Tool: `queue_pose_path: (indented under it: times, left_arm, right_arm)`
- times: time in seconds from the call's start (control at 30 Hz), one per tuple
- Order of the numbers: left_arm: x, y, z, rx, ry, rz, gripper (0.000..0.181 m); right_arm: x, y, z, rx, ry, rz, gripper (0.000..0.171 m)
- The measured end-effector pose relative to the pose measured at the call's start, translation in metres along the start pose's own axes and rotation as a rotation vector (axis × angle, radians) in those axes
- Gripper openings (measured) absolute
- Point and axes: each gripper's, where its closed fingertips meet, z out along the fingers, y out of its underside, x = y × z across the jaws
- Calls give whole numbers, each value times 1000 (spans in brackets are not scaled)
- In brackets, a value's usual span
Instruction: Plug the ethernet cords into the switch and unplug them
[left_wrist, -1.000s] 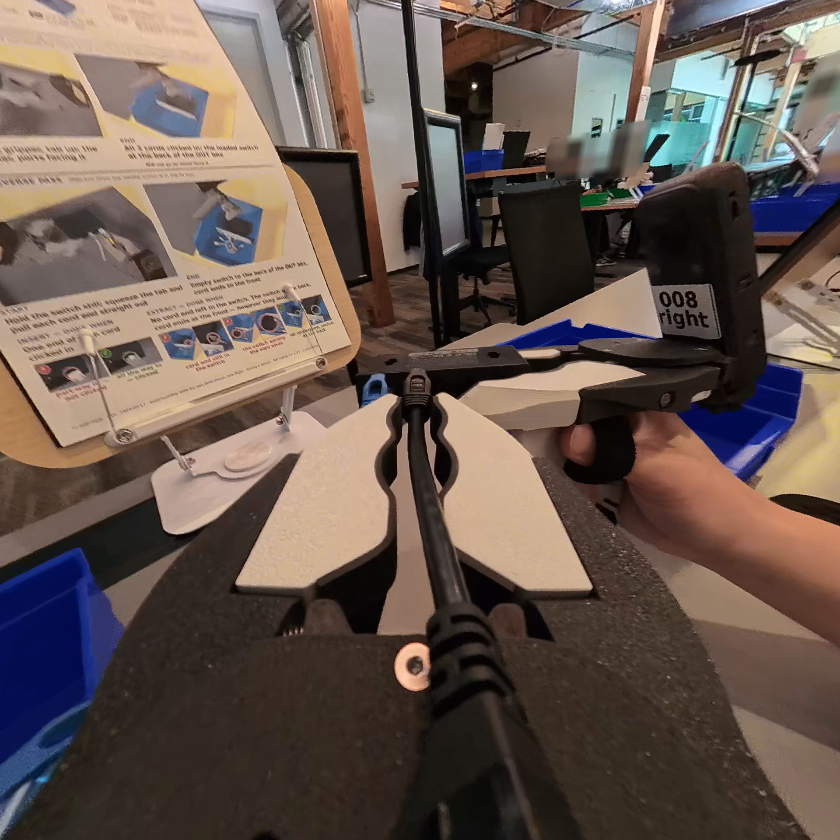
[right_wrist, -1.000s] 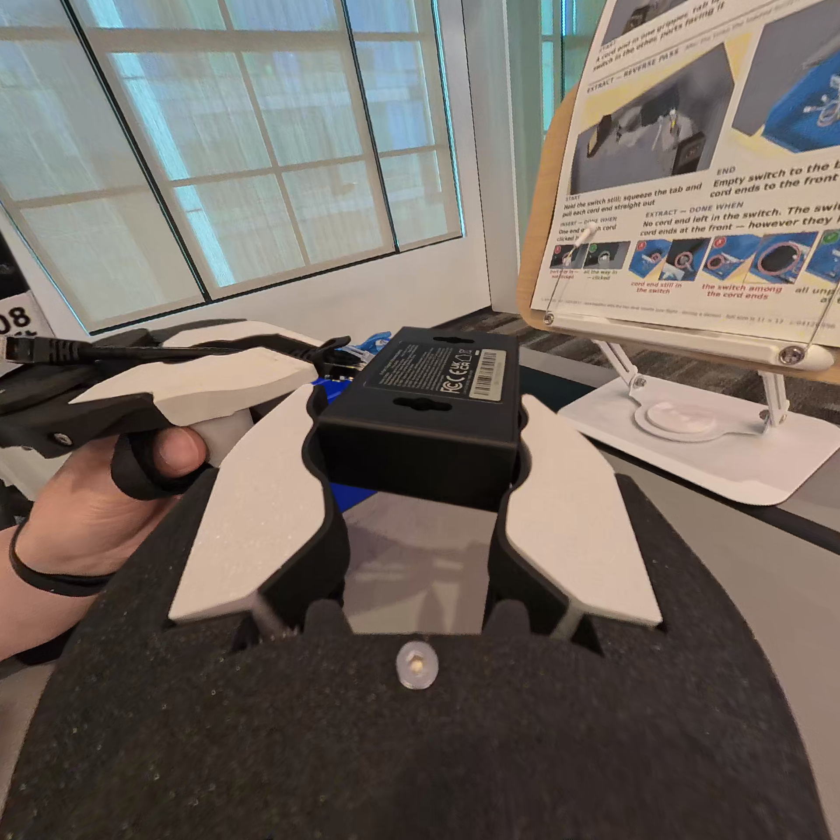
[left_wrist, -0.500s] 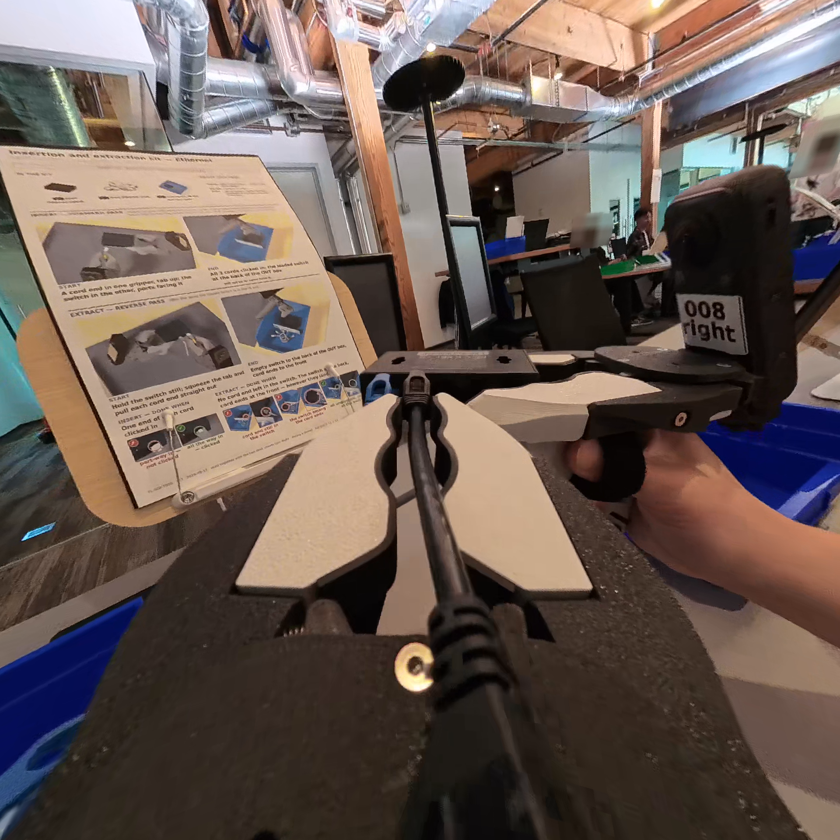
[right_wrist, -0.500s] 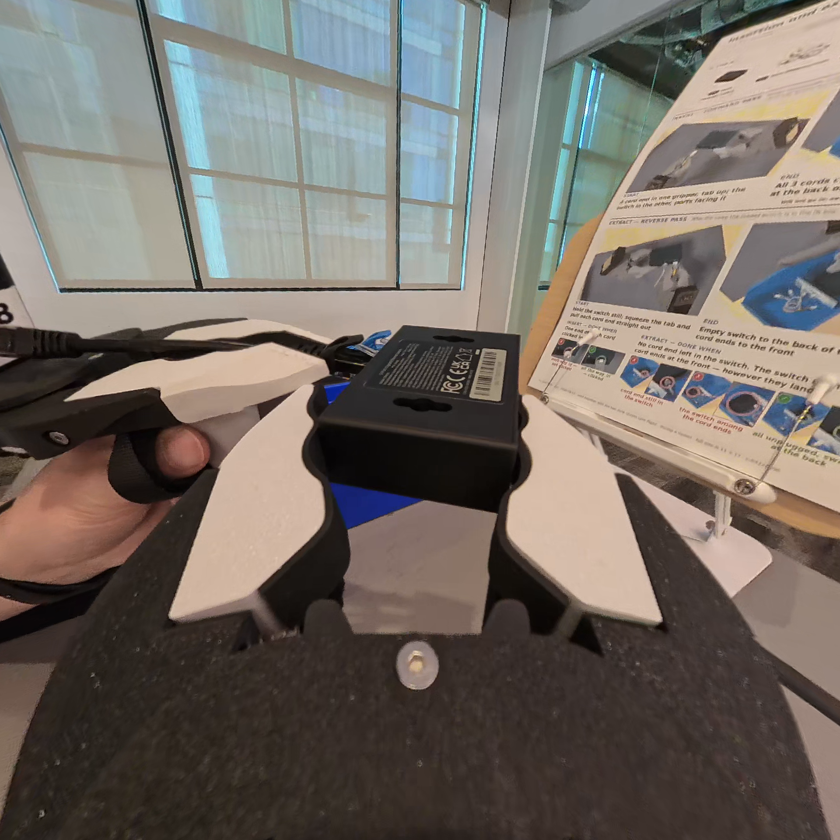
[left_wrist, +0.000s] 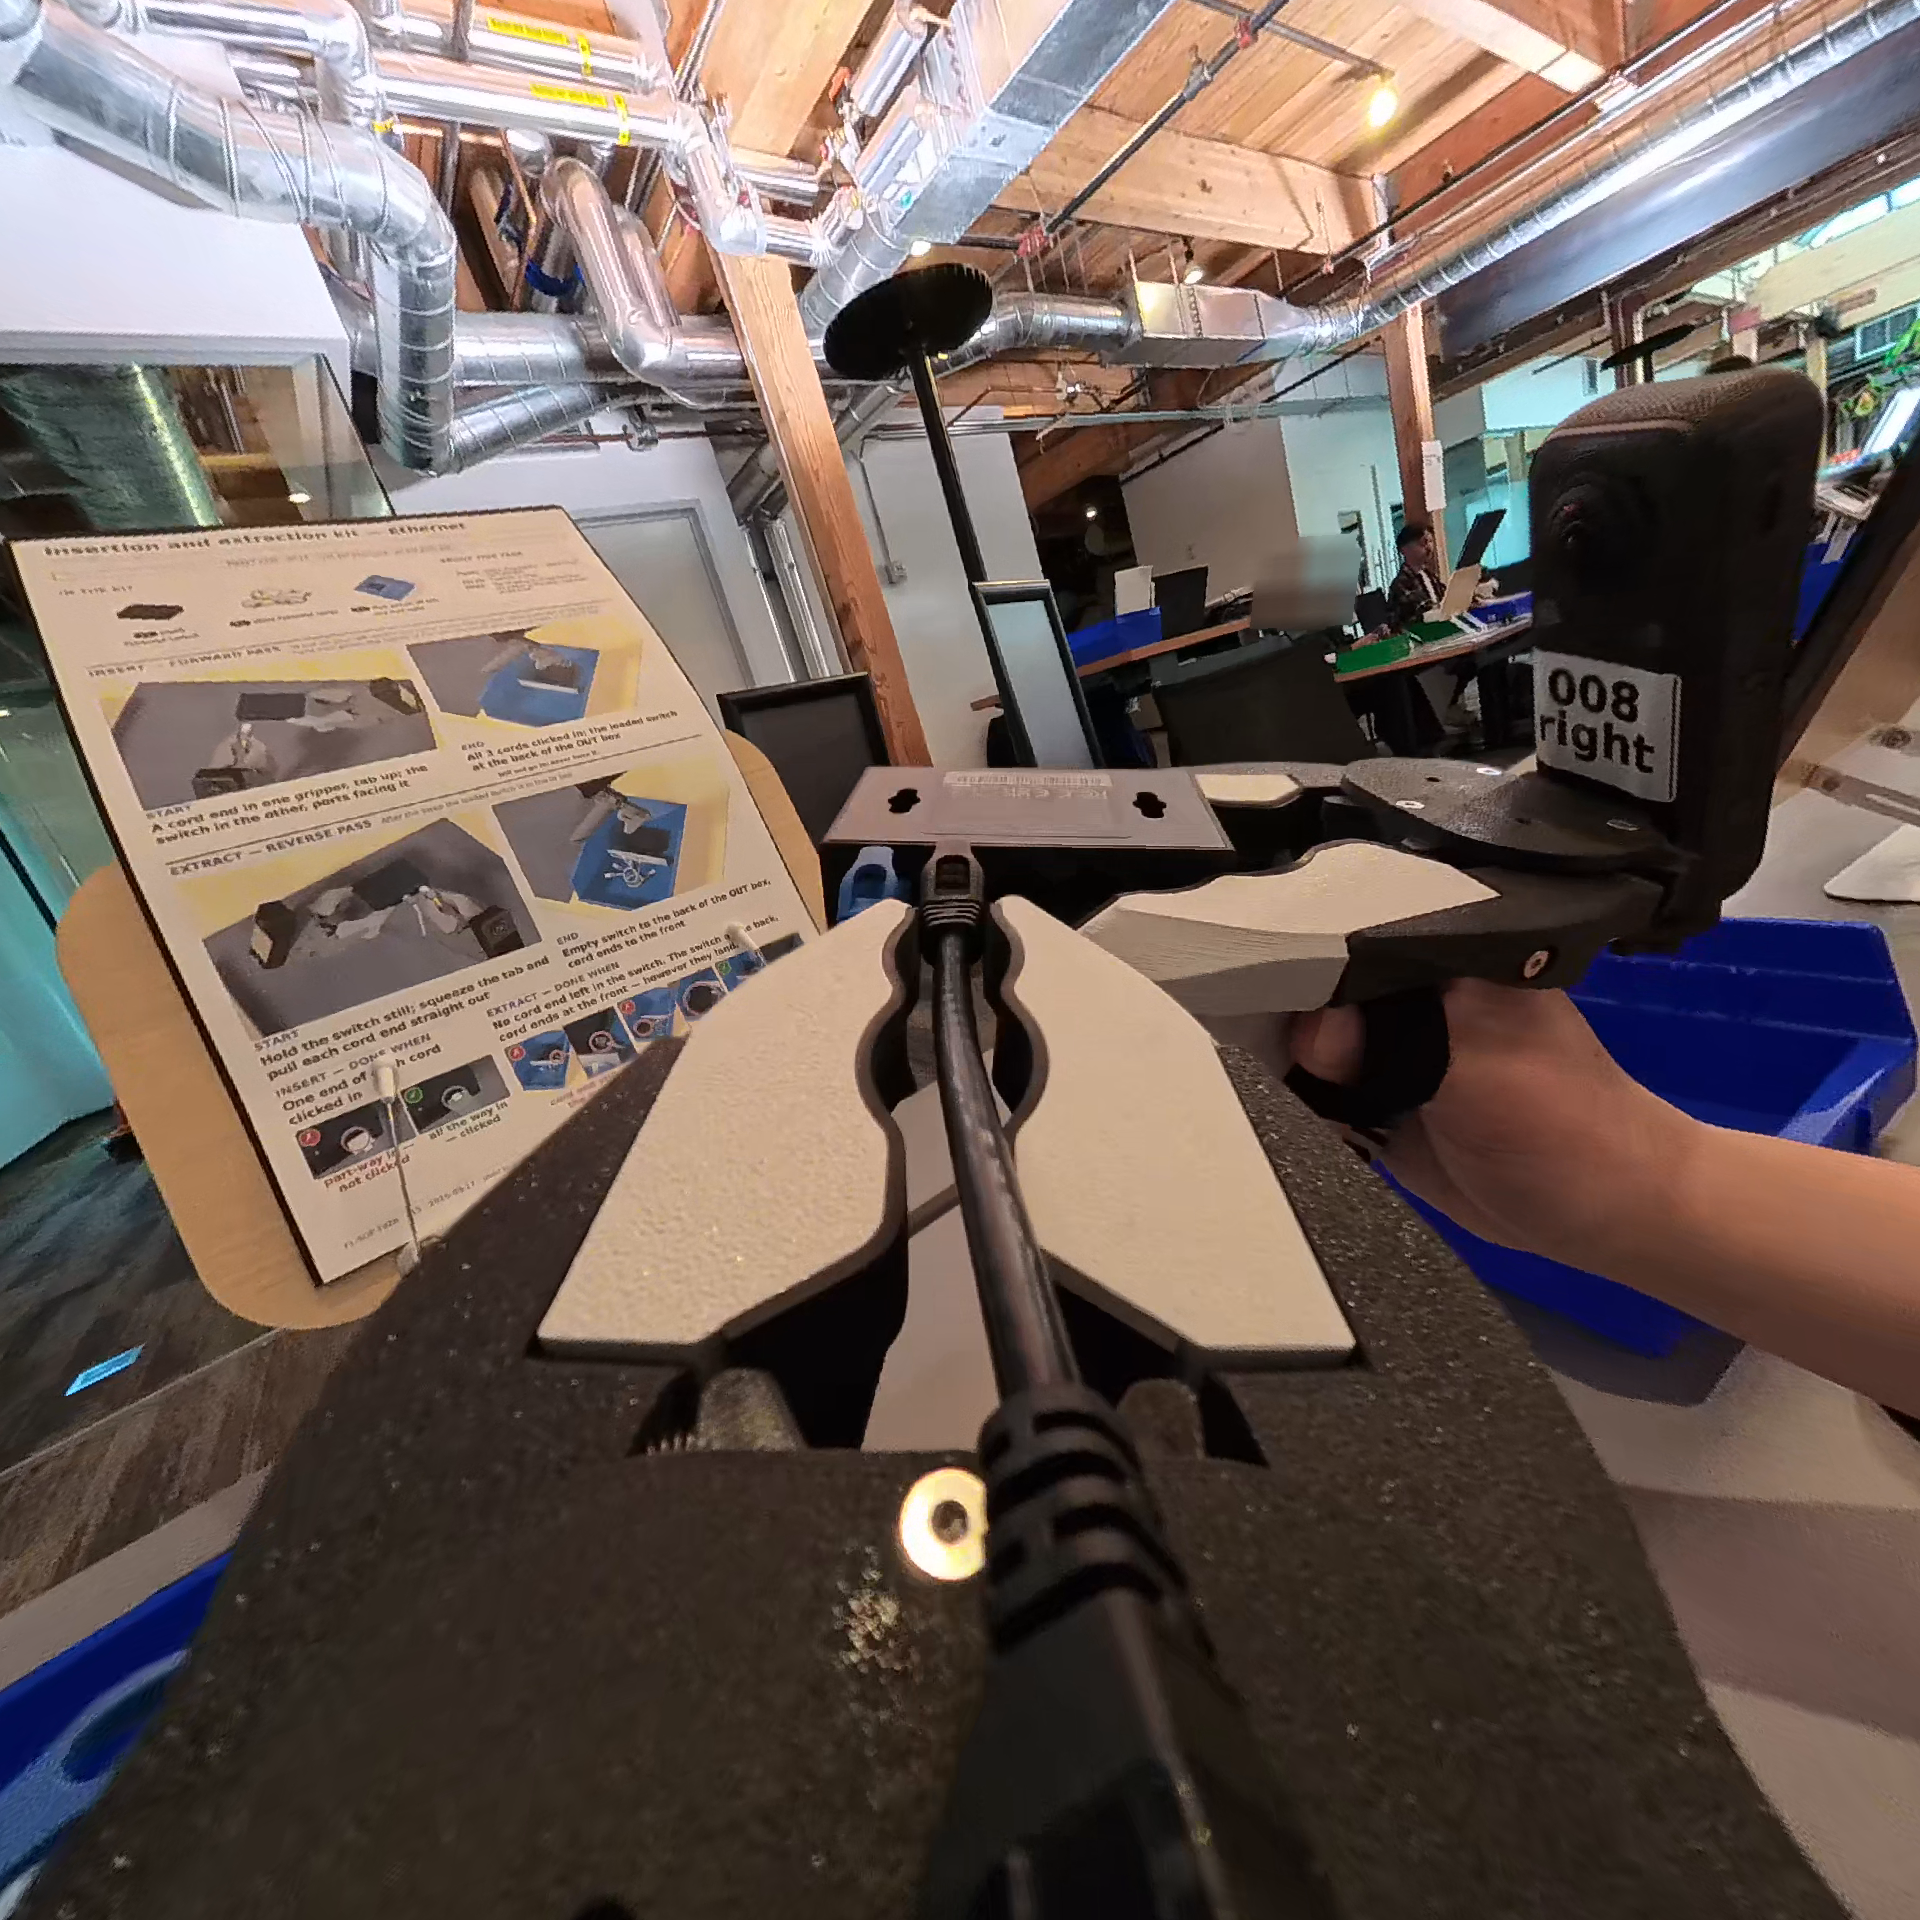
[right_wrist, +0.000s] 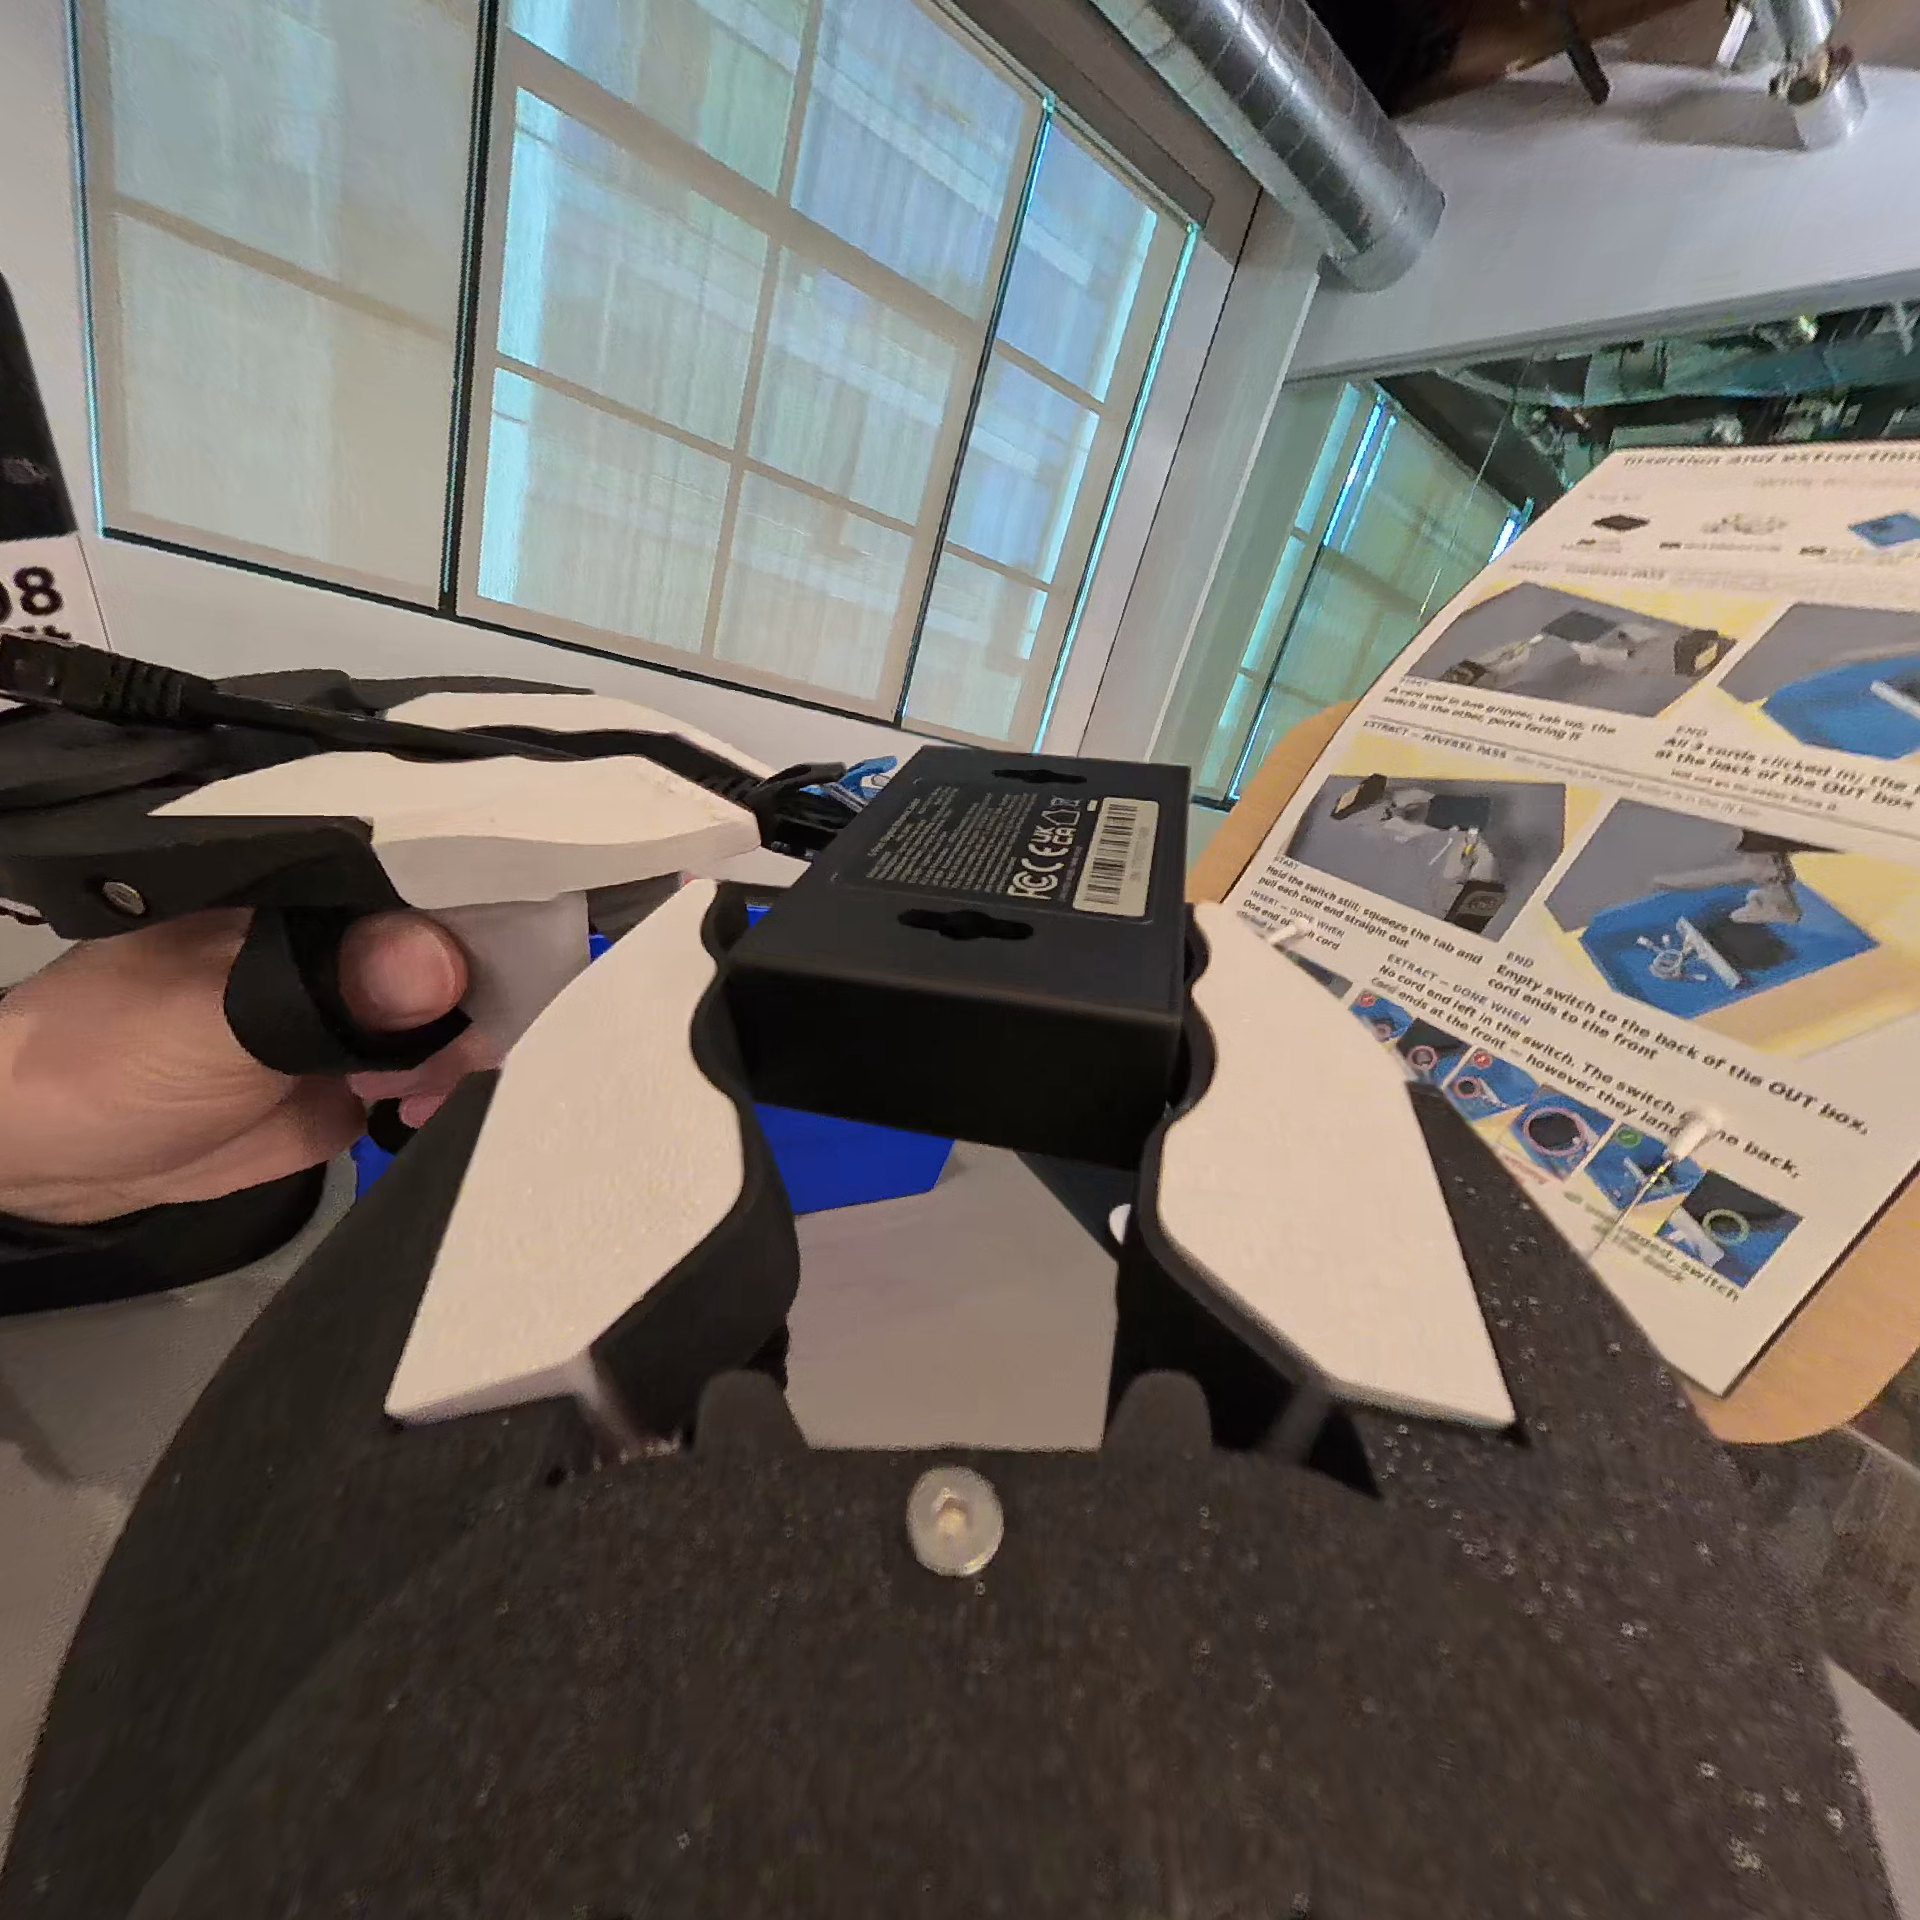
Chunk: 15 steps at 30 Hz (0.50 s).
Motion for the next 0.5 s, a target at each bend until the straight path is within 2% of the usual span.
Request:
queue_pose_path:
  times: [0.27,0.5]
  left_arm:
    - [4,-8,-4,95,25,-25,11]
    - [7,-20,-10,154,2,21,11]
  right_arm:
    - [-8,-10,-6,15,-72,-19,80]
    - [-21,-20,-4,-10,-99,-122,98]
